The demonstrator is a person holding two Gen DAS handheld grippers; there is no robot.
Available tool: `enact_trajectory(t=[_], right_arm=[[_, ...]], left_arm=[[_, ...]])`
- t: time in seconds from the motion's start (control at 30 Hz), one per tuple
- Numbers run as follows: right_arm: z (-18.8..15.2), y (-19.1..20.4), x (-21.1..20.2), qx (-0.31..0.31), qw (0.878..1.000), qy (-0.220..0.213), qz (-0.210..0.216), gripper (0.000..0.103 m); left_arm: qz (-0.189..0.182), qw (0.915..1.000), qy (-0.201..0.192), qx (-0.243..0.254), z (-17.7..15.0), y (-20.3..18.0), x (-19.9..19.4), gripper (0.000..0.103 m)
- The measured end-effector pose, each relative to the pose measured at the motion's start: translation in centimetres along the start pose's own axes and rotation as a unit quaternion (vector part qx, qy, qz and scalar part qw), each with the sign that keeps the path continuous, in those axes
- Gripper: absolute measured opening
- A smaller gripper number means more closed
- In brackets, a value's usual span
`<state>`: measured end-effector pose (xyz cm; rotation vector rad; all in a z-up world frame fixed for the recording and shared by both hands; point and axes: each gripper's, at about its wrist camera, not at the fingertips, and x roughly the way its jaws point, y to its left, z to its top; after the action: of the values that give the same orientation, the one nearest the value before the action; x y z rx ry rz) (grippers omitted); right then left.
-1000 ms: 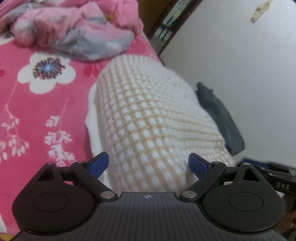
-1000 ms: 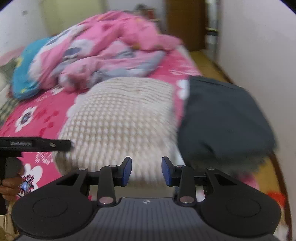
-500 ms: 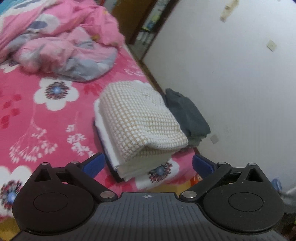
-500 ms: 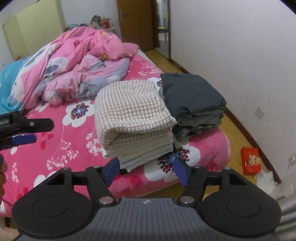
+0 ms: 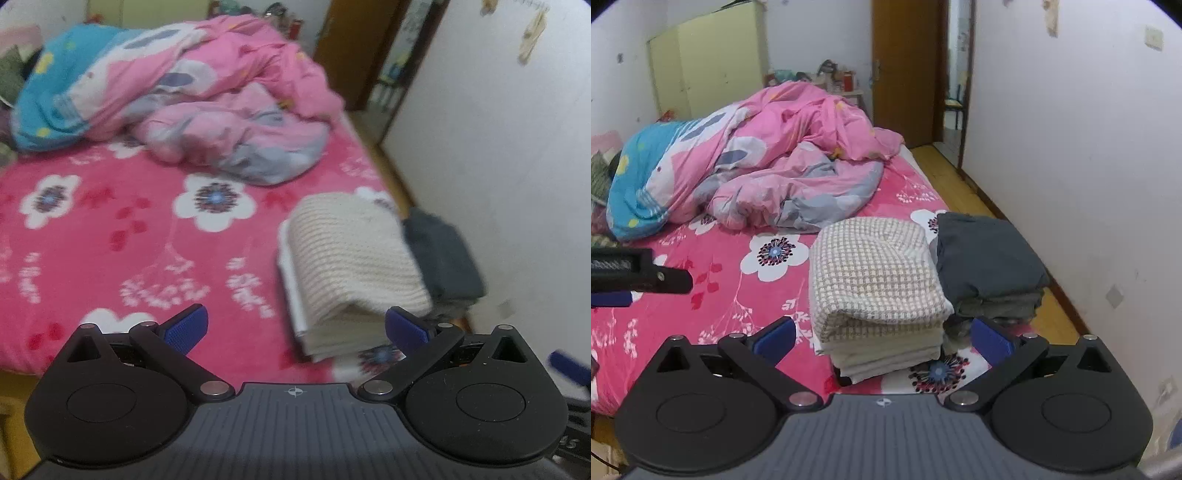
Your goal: Fold clothes
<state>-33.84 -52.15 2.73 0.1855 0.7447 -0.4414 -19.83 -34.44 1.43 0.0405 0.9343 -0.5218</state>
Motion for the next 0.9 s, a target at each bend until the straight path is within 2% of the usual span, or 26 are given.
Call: enact_trajectory(t=[0.1,0.27,0.43,0.9], right_arm=[[0.3,0.1,0.1,-0.016,1.000,0.007,0.000,0.103],[0.3,-0.1,0.6,-0.016,1.000,0.022,0.004,0.103],[0.1,-0.4,1.1,-0.016,0.999,0.035,0.004,0.103],[-0.7,-0.4,1.0,-0.032,0.999,0.042,-0.006,0.103]], left_arm=[[0.035,0.9994,-0.005,0.001,-0.7,-0.9,-0.3,0.103],[0.044,0.9989,-0.008,-0.009,-1.4,-1.6,-0.9,0.103],[0.078,0.9968,-0.015,0.003,-1.6,-2.7,-1.4,0.103],[0.086,0.9962,-0.003,0.012,-2.4,-4.5,-1.2,0.103]])
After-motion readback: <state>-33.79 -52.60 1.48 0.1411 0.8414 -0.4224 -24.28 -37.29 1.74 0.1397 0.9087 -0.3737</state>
